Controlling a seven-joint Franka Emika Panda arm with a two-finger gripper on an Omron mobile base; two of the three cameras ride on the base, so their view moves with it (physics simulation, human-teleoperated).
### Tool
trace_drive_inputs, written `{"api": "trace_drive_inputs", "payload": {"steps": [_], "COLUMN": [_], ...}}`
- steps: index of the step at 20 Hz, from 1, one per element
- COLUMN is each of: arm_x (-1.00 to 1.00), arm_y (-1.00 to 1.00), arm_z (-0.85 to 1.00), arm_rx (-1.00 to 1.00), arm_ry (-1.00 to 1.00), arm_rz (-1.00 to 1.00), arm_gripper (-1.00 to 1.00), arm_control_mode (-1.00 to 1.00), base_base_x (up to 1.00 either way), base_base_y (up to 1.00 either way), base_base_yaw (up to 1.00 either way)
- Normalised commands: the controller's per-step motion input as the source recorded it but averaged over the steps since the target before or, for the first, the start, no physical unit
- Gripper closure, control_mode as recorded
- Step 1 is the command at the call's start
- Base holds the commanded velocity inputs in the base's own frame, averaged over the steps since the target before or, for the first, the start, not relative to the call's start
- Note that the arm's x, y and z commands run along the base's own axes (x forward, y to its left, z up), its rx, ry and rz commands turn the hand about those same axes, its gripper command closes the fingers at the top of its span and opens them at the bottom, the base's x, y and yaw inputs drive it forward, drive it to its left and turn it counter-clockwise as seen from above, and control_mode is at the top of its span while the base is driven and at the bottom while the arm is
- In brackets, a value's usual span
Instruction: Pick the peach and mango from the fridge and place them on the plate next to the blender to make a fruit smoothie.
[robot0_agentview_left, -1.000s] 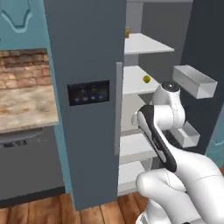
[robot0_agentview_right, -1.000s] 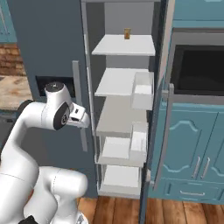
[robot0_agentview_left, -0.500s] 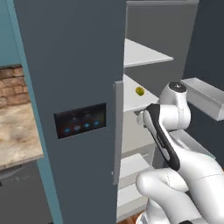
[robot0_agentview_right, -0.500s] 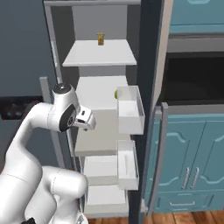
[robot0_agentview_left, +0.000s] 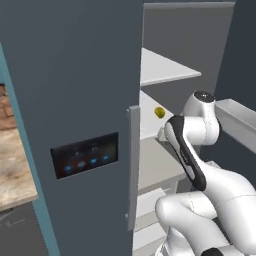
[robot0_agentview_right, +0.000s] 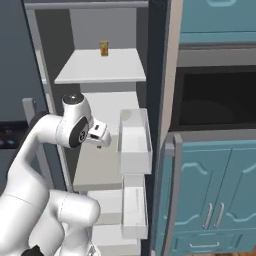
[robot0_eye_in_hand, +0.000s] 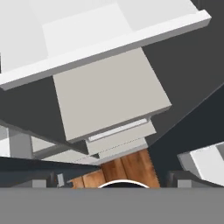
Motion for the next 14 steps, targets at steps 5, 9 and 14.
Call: {"api": "trace_drive_inputs", "payload": {"steps": [5, 9, 14], "arm_x": [0.00, 0.00, 0.00], "arm_y": [0.00, 0.00, 0.00], "arm_z": [0.00, 0.00, 0.00], "arm_rx": [0.00, 0.00, 0.00], "arm_ry": [0.00, 0.00, 0.00], "arm_rz": [0.00, 0.00, 0.00], "arm_gripper": [-1.00, -1.00, -1.00], "arm_control_mode": [1.00, 1.00, 1.00], "base_base_x": [0.54, 0.31, 0.27], "base_base_y": [-0.02, -0.35, -0.41], "base_base_yaw": [0.00, 0.00, -0.04]}}
